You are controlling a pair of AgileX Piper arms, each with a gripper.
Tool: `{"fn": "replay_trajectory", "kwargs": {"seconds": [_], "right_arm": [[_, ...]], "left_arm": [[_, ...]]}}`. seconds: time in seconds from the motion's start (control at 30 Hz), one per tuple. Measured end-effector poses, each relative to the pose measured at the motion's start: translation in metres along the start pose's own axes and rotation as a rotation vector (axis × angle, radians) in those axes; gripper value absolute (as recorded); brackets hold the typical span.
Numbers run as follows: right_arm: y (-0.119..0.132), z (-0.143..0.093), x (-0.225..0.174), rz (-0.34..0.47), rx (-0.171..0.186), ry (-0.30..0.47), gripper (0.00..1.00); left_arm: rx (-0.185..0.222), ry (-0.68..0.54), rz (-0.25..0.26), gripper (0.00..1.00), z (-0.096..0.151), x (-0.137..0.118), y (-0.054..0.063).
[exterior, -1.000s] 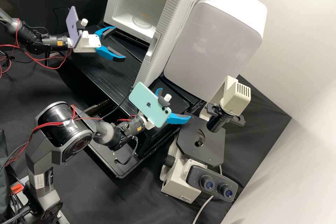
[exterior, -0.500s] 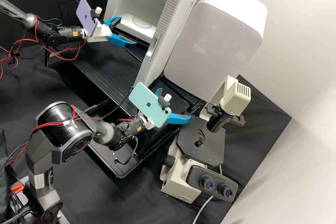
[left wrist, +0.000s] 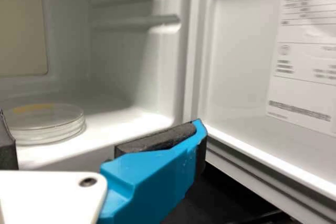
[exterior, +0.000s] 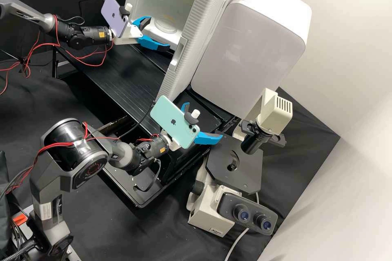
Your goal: Take the petri dish out of the incubator
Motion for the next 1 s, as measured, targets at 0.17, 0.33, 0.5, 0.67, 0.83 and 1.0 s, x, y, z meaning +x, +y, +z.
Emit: {"fn": "replay_trajectory", "kwargs": {"seconds": [0.17, 0.33, 0.5, 0.67, 0.83, 1.0], "right_arm": [[0.000, 0.000, 0.000, 0.000, 0.000, 0.000, 1.00], [0.000, 0.000, 0.000, 0.000, 0.000, 0.000, 1.00], [0.000, 0.000, 0.000, 0.000, 0.000, 0.000, 1.00], [0.000, 0.000, 0.000, 0.000, 0.000, 0.000, 1.00], [0.000, 0.000, 0.000, 0.000, 0.000, 0.000, 1.00], [0.000, 0.000, 0.000, 0.000, 0.000, 0.000, 1.00]], "left_arm": [[-0.047, 0.041, -0.014, 1.00, -0.005, 0.008, -0.005], [-0.030, 0.083, -0.007, 1.00, -0.014, 0.014, -0.005], [-0.027, 0.123, -0.021, 1.00, -0.019, 0.022, -0.007], [-0.015, 0.165, -0.009, 1.00, -0.022, 0.031, -0.001], [-0.007, 0.205, -0.025, 1.00, -0.024, 0.041, 0.002], [-0.022, 0.231, -0.040, 1.00, -0.023, 0.048, 0.010]]}}
